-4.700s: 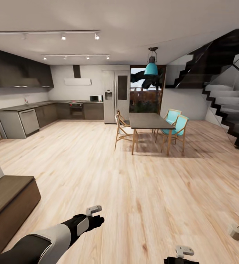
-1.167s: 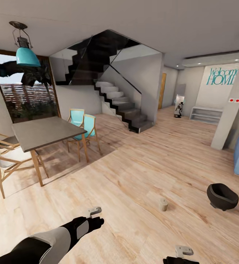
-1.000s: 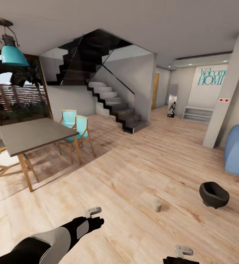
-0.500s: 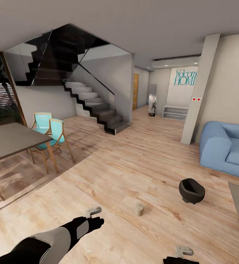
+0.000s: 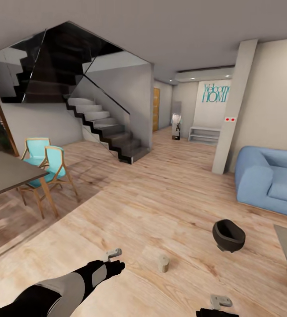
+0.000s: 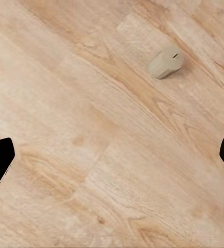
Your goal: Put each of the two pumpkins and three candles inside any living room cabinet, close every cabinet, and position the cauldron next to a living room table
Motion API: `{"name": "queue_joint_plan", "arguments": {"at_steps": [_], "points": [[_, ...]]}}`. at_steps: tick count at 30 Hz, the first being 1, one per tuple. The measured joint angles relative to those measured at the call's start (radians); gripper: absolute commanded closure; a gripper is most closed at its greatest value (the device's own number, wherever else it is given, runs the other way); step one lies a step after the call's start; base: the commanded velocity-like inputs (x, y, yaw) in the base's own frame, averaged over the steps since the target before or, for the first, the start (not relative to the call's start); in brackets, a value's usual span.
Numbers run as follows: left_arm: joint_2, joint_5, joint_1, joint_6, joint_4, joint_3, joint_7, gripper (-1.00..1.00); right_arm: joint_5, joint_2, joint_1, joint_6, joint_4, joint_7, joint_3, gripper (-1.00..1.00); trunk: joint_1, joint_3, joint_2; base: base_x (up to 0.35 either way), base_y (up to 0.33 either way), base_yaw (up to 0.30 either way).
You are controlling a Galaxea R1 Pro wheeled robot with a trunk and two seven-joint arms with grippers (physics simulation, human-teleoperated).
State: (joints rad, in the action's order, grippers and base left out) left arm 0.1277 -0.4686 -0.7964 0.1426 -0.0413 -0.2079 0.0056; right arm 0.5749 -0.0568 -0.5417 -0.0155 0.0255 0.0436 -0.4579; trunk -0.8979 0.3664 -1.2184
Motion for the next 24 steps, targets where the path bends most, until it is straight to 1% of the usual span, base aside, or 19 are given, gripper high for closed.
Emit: {"name": "queue_joint_plan", "arguments": {"at_steps": [11,15,20,24], "points": [[0.001,0.0,0.0,0.0,0.0,0.0,0.0,-1.0,-0.001,0.0,0.009,0.001,0.0,-0.001,0.0,-1.0,0.0,0.0,0.0,0.334,0.141,0.0],[0.0,0.0,0.0,-0.002,0.0,0.0,0.0,-1.0,0.001,0.0,0.012,0.001,0.0,-0.001,0.0,-1.0,0.0,0.0,0.0,0.335,0.061,0.0],[0.001,0.001,0.0,-0.009,0.0,0.0,0.0,-1.0,0.002,0.0,0.012,0.001,-0.001,0.004,0.0,-1.0,0.0,0.0,0.0,0.138,0.004,0.0],[0.001,0.001,0.001,-0.04,0.0,0.0,0.0,-1.0,0.003,0.0,0.012,0.001,-0.004,0.005,-0.001,-1.0,-0.001,0.0,0.0,0.03,0.001,0.0]]}}
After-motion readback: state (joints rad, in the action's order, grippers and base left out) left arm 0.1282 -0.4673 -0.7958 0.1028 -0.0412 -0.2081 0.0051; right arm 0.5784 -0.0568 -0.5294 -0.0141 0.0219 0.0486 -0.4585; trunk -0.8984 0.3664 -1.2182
